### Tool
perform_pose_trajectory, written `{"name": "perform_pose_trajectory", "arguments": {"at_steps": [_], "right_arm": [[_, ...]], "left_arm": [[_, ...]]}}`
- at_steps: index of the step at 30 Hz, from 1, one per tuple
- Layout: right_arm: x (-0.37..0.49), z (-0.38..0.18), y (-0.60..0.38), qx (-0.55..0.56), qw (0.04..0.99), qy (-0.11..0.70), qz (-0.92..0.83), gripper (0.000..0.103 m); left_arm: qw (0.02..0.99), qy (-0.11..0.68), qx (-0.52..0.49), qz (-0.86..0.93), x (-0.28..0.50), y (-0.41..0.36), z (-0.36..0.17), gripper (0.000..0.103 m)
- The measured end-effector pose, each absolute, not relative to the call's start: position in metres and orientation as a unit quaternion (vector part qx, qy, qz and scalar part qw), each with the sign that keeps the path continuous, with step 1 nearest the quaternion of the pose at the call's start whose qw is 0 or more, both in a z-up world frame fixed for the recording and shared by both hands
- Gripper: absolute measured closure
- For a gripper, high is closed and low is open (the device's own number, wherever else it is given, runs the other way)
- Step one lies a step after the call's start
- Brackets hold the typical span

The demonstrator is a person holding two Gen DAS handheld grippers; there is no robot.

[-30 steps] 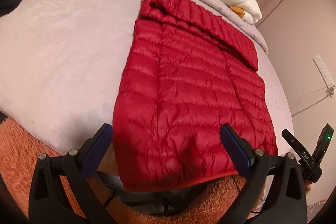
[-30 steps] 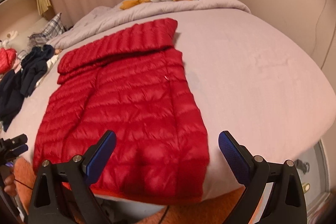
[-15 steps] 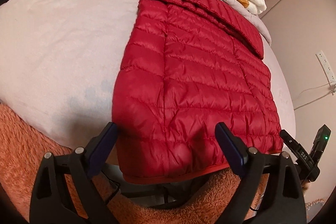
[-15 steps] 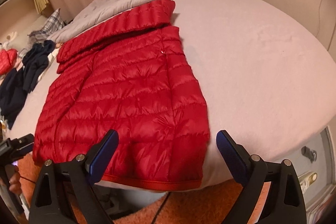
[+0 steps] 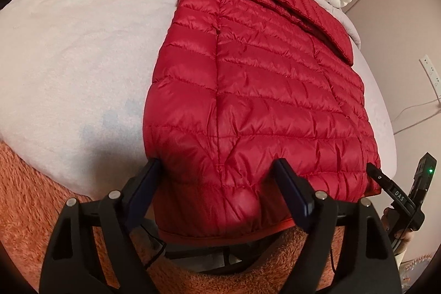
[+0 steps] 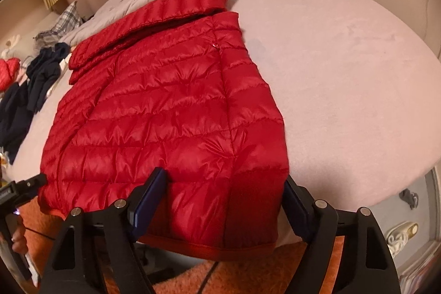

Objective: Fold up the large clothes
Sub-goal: 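Move both tools to the jacket hem and grasp it, then lift the hem with both tools and fold it toward the collar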

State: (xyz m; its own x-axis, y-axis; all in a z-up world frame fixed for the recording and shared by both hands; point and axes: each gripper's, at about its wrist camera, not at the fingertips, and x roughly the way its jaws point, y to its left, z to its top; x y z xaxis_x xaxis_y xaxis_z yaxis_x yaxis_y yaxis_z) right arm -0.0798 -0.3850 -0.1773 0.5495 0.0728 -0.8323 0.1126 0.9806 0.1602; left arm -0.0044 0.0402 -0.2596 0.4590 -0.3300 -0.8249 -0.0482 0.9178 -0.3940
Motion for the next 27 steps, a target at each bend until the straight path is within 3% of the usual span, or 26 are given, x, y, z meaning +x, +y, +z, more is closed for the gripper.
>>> {"name": "perform_pose_trajectory", "arguments": {"at_steps": [12, 27], "right_arm": [[-0.0784, -0.1795, -0.3844, 0.094, 0.88, 0.466, -0.001, 0.034], [-0.0736, -0.1815, -0.3774, 0.088, 0.882, 0.463, -0.005, 0.035]], "left_arm": [[0.831, 0.516, -0.186, -0.093, -0.0006, 0.0378, -0.2623, 0.021], [0.834, 0.511, -0.189, -0.093, -0.0018, 0.0373, -0.2638, 0.021]]}}
